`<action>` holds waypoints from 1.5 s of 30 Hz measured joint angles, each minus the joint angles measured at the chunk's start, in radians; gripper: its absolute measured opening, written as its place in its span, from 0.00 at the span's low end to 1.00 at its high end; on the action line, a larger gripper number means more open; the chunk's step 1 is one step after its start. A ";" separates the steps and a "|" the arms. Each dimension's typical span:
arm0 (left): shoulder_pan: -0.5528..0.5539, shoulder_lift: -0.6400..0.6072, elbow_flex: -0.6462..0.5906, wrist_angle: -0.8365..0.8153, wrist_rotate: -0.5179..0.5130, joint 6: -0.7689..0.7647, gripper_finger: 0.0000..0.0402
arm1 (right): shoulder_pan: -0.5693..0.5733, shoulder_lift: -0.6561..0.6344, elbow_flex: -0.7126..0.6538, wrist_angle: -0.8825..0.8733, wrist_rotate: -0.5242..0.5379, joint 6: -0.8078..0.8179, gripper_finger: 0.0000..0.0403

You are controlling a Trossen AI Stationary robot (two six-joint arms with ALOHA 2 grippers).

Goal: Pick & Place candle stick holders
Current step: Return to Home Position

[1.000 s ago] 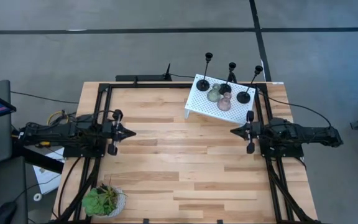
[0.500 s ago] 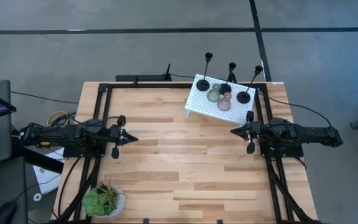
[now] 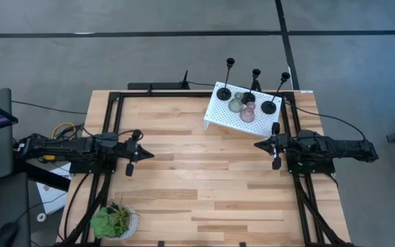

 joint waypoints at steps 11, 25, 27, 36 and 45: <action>0.000 0.107 0.000 0.013 0.000 0.000 0.02 | 0.000 0.000 0.000 0.000 0.000 0.000 0.00; 0.000 0.216 0.000 0.026 0.000 0.000 0.02 | 0.000 0.000 0.000 0.000 0.000 0.000 0.00; 0.000 0.227 0.000 0.027 0.000 0.000 0.02 | 0.000 0.000 0.000 0.000 0.000 0.000 0.00; 0.000 0.253 0.000 0.037 0.000 0.000 0.02 | 0.000 0.000 0.000 0.000 0.000 0.000 0.00; 0.000 0.253 0.000 0.040 0.000 0.000 0.02 | 0.000 0.000 0.000 0.000 0.000 0.000 0.00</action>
